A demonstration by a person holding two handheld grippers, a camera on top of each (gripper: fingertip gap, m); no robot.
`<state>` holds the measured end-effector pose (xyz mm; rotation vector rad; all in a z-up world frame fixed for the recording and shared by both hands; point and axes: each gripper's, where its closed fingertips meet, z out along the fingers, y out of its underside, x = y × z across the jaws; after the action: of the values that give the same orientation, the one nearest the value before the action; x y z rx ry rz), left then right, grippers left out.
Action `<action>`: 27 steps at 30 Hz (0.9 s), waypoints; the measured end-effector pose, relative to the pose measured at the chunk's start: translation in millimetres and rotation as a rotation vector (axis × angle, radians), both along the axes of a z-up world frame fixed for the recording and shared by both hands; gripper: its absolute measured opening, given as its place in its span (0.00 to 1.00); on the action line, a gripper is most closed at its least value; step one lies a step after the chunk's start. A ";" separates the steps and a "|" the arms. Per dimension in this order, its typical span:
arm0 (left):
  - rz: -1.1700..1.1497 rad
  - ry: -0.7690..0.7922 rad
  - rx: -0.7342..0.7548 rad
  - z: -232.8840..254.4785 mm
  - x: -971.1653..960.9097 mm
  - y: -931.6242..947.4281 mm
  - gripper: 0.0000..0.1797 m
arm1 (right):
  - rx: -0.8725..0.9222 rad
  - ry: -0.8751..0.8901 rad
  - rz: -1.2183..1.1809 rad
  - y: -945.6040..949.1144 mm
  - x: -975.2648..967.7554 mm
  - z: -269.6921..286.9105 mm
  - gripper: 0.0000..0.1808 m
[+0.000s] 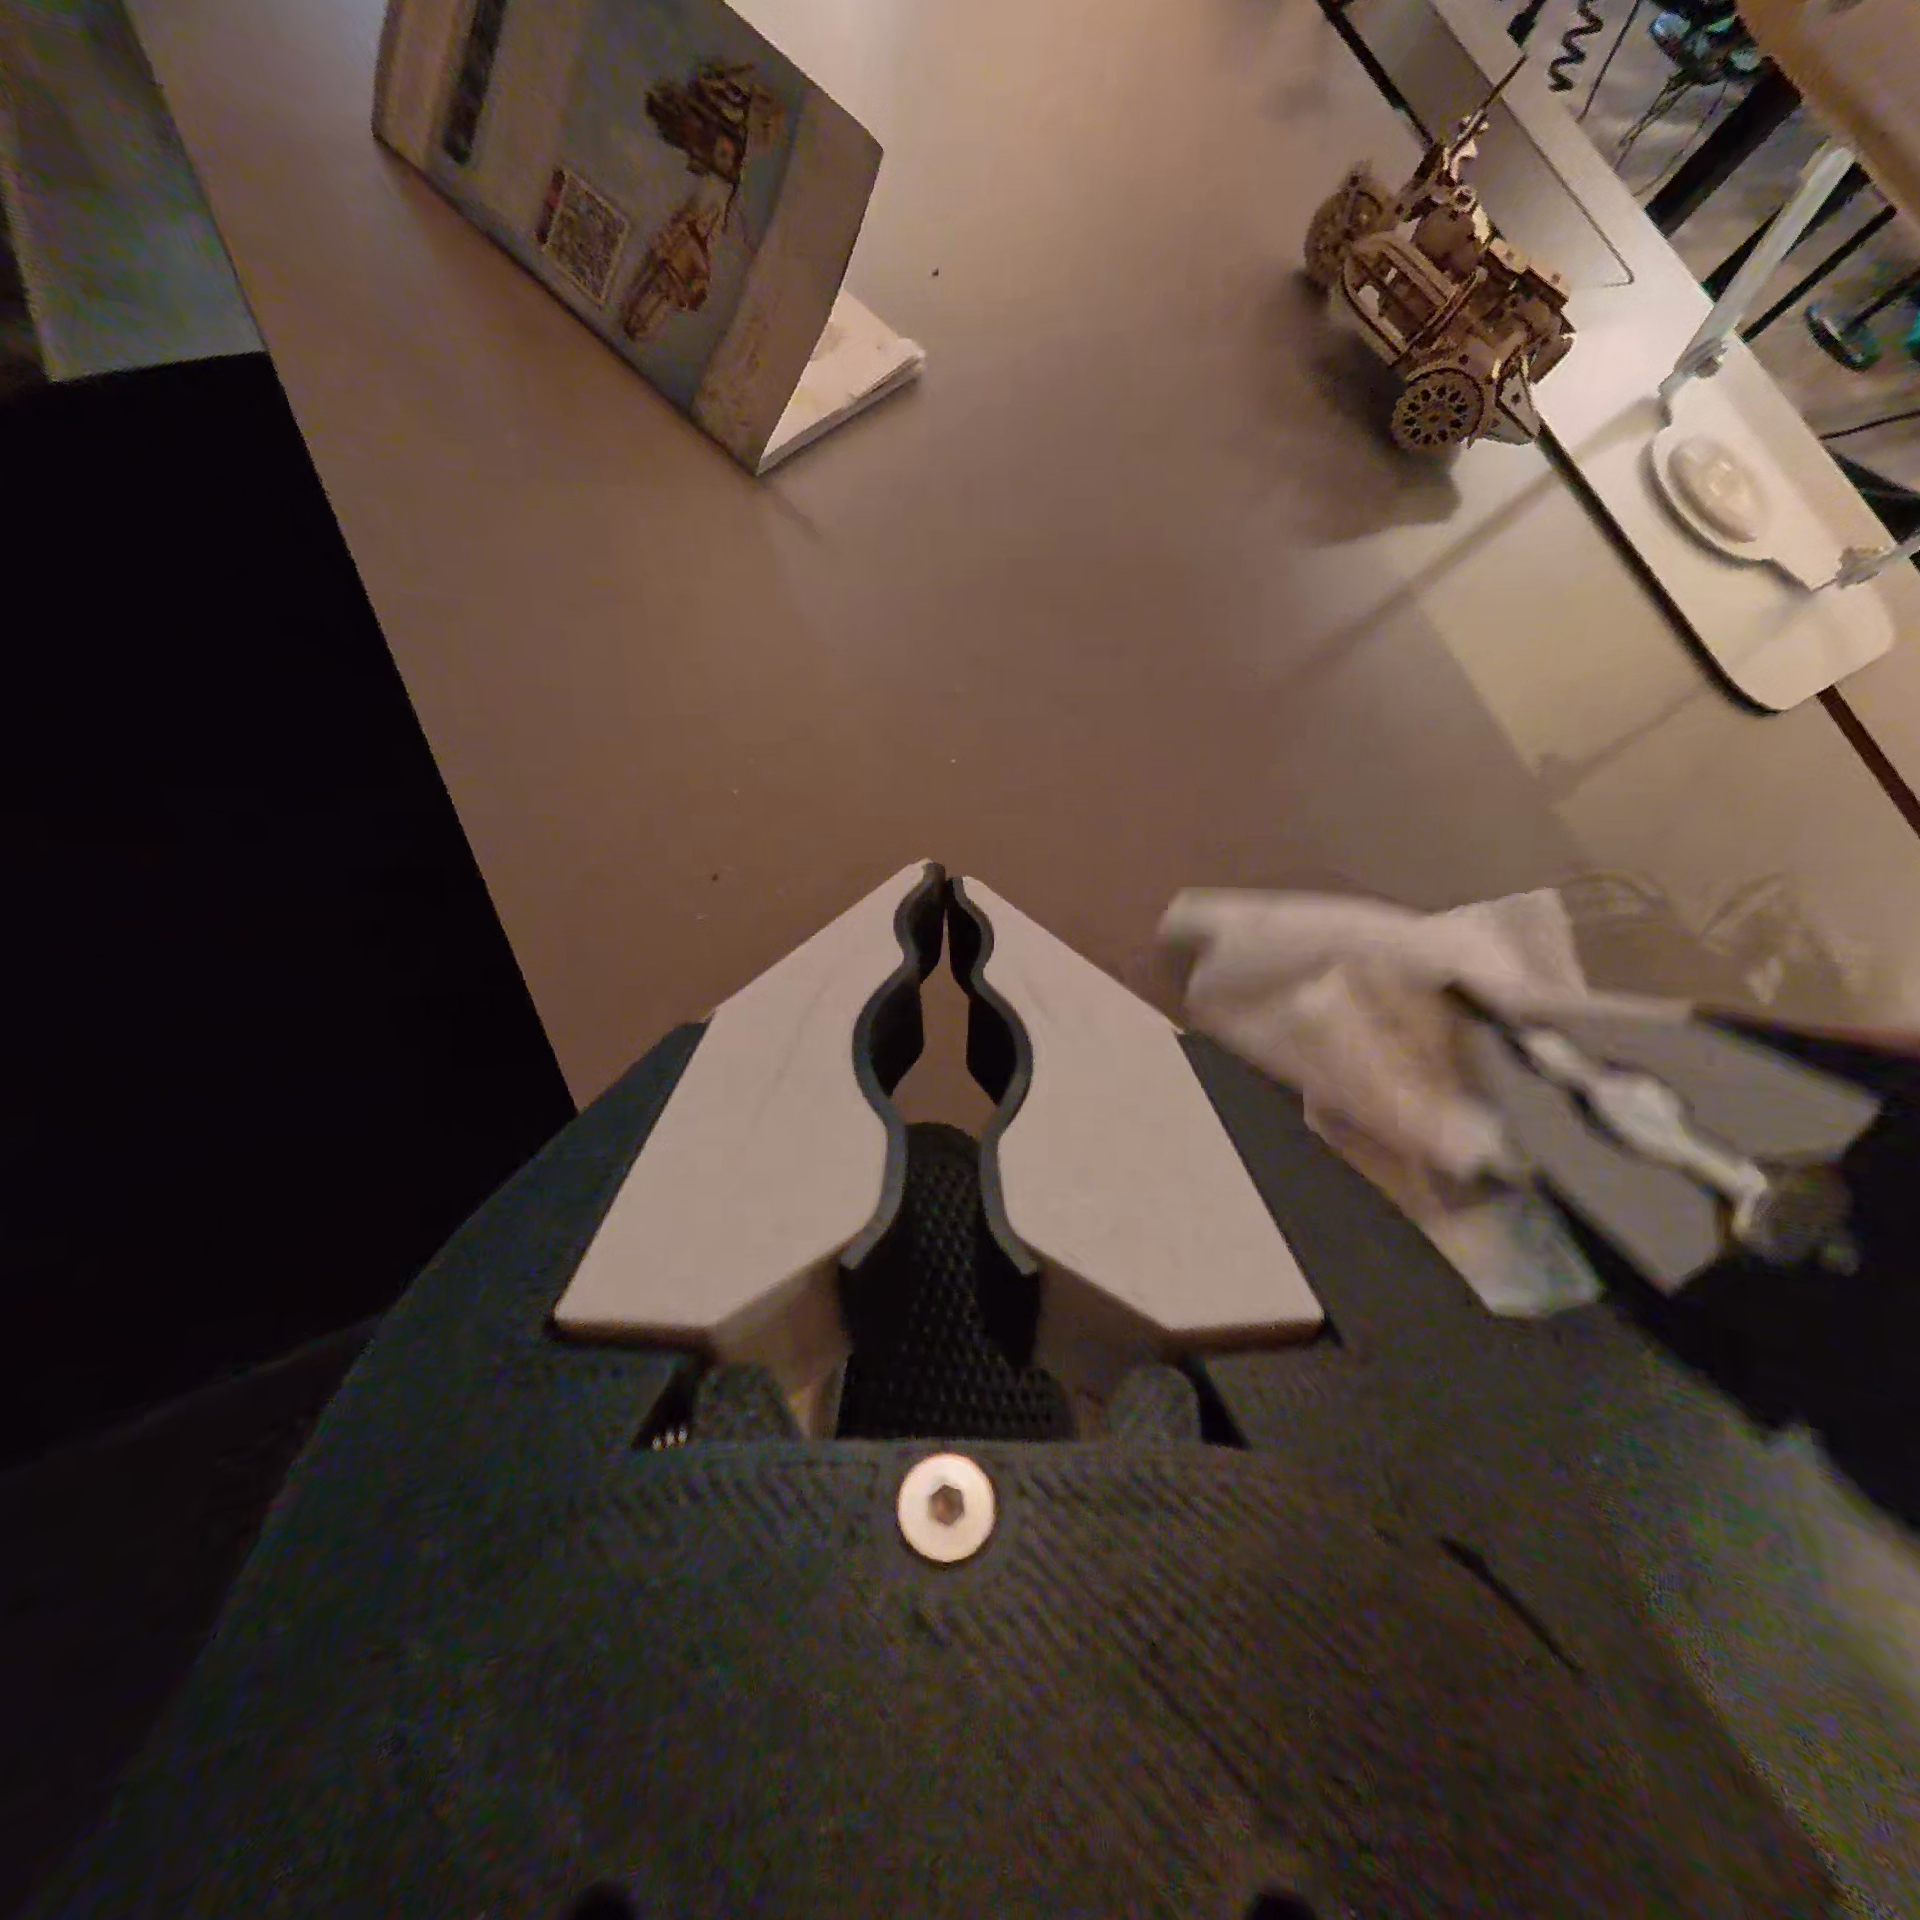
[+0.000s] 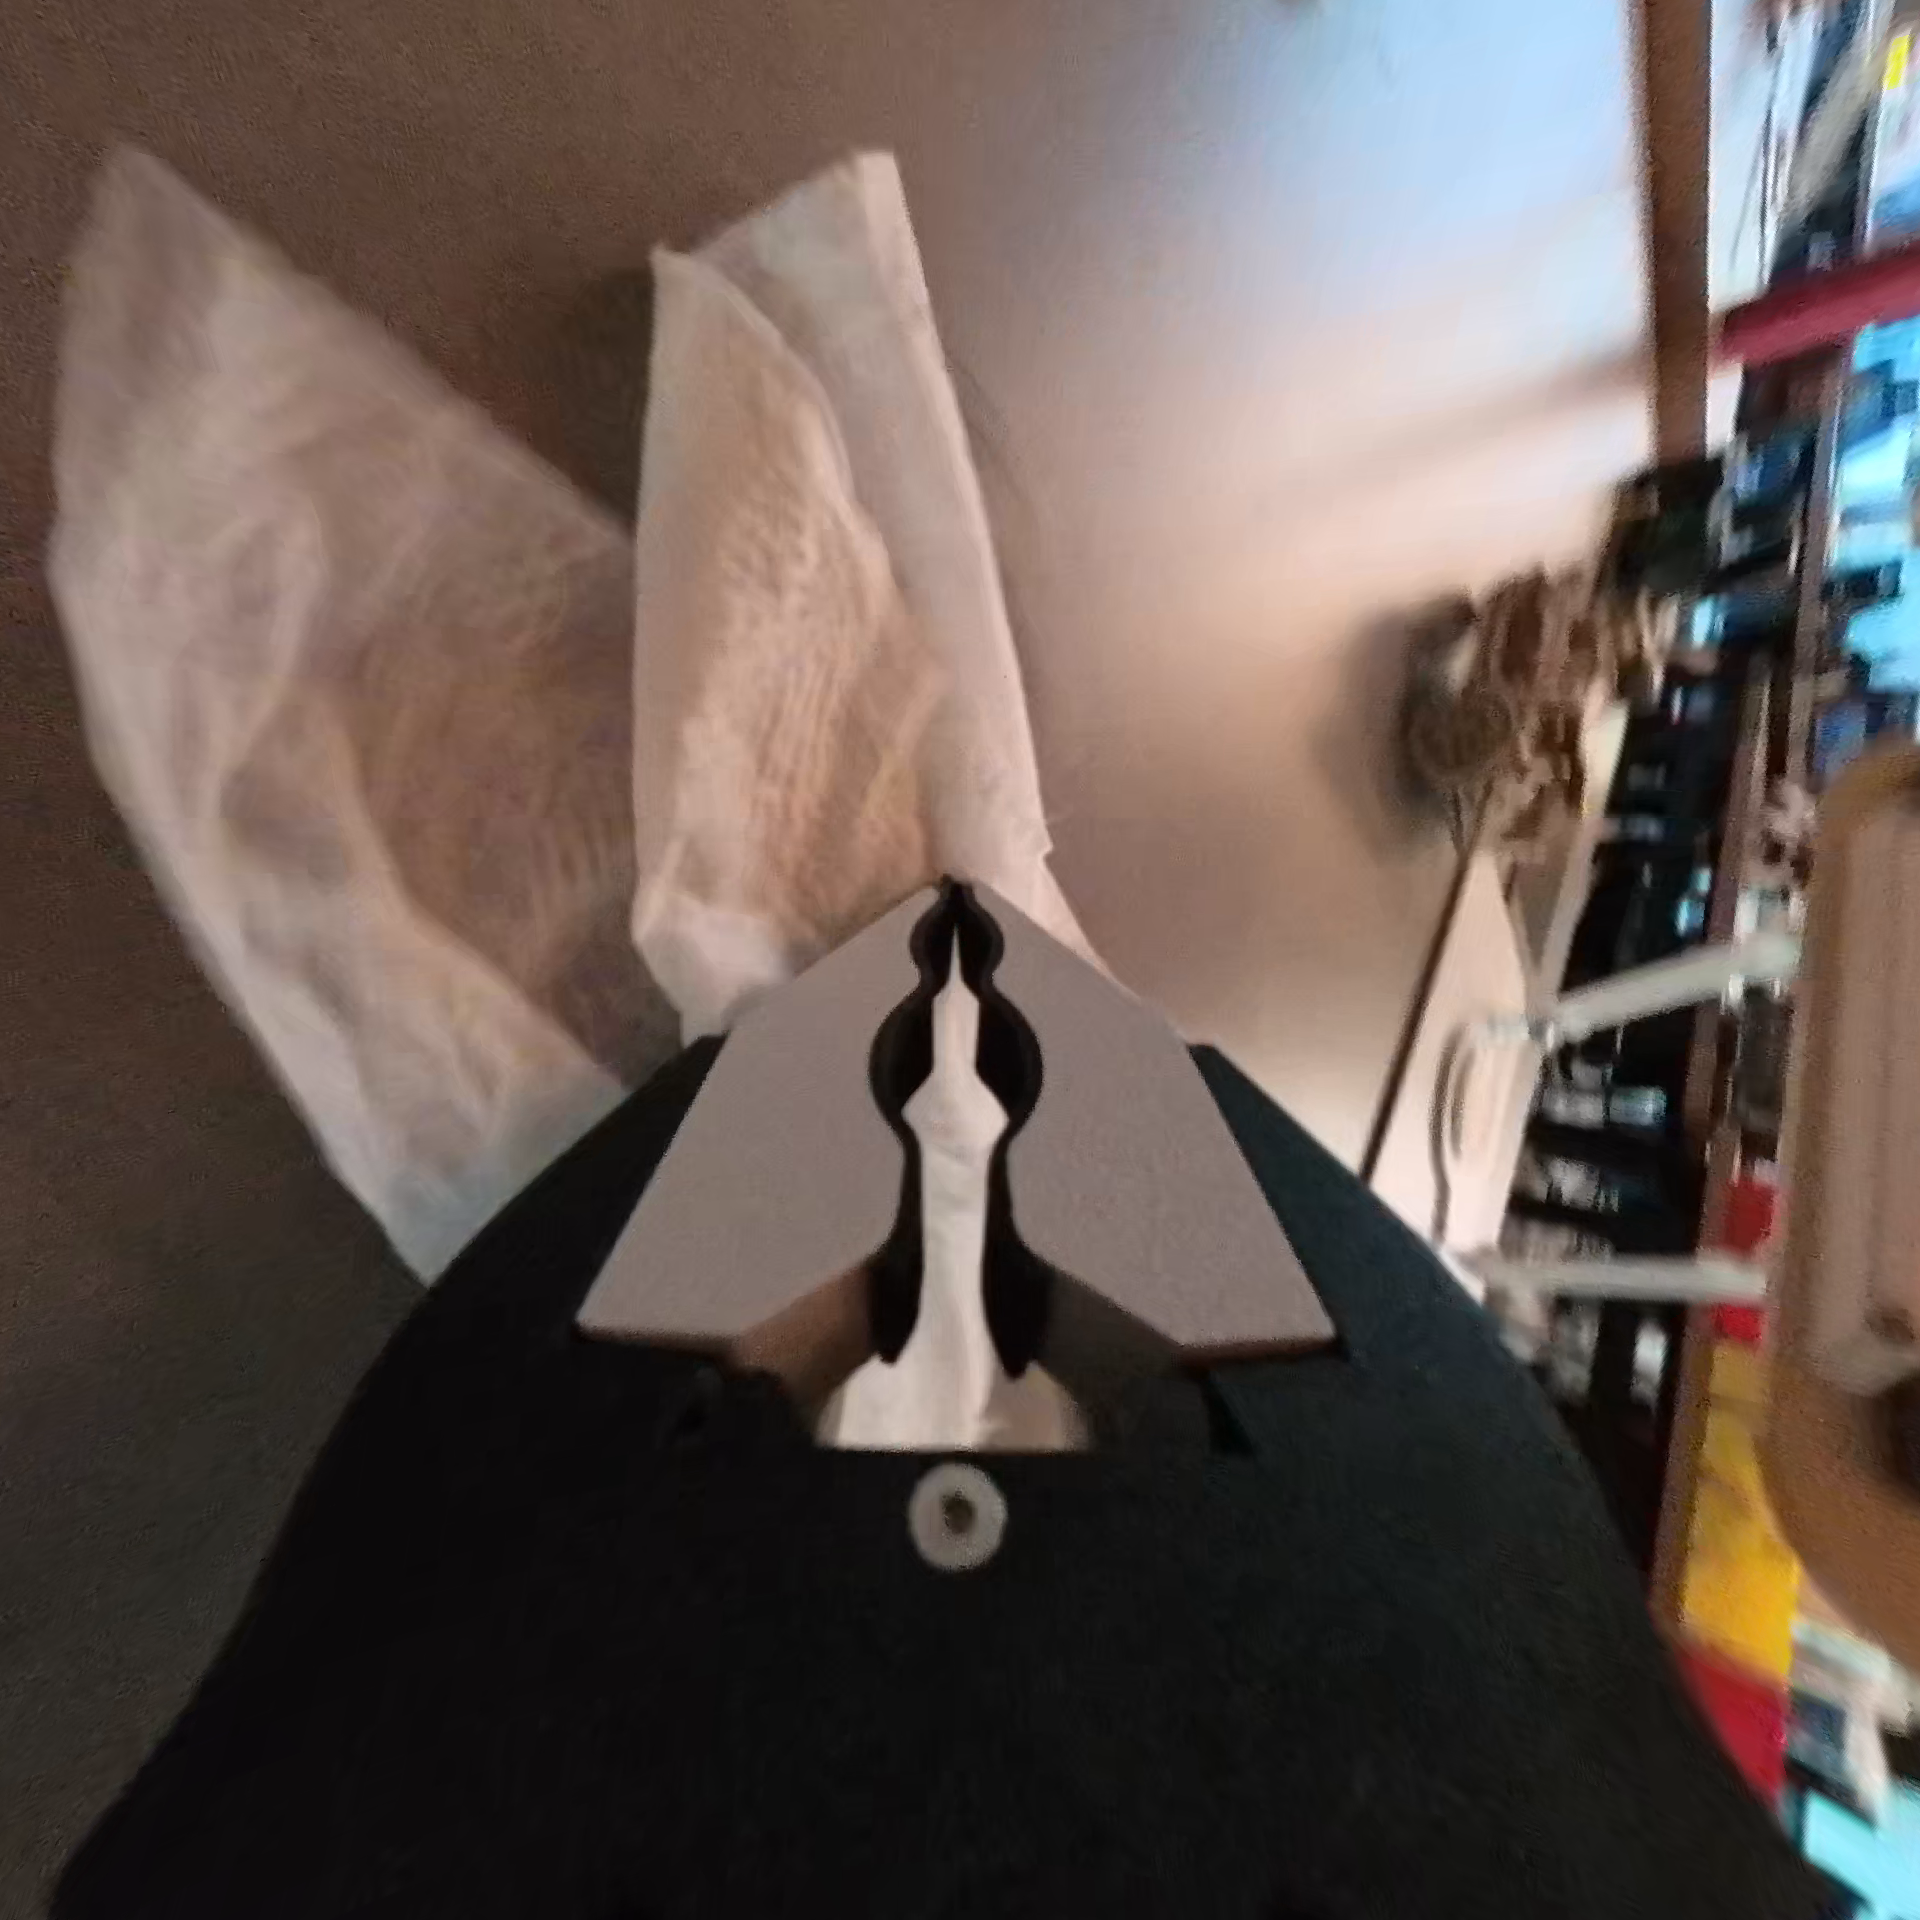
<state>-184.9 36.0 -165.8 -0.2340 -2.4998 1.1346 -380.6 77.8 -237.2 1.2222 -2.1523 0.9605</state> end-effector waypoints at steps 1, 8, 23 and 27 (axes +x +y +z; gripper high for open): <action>-0.001 -0.003 -0.004 0.0 -0.1 0.0 0.00 | 0.003 -0.009 -0.081 -10.5 -31.2 -0.1 0.00; -0.013 0.021 0.002 0.0 -2.3 1.3 0.00 | 0.012 -0.146 -0.576 -3.9 -214.8 0.6 0.00; -0.035 0.019 0.004 -0.3 -5.3 2.8 0.00 | 0.115 -0.395 -0.034 24.3 63.8 3.4 0.00; -0.039 0.019 0.000 0.0 -5.7 3.5 0.00 | 0.176 -0.555 -0.347 -21.8 -46.6 2.0 0.00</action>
<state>-190.6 39.6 -165.8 -0.2694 -2.4682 1.1162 -427.2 56.0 -235.2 0.6544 -2.8097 1.0576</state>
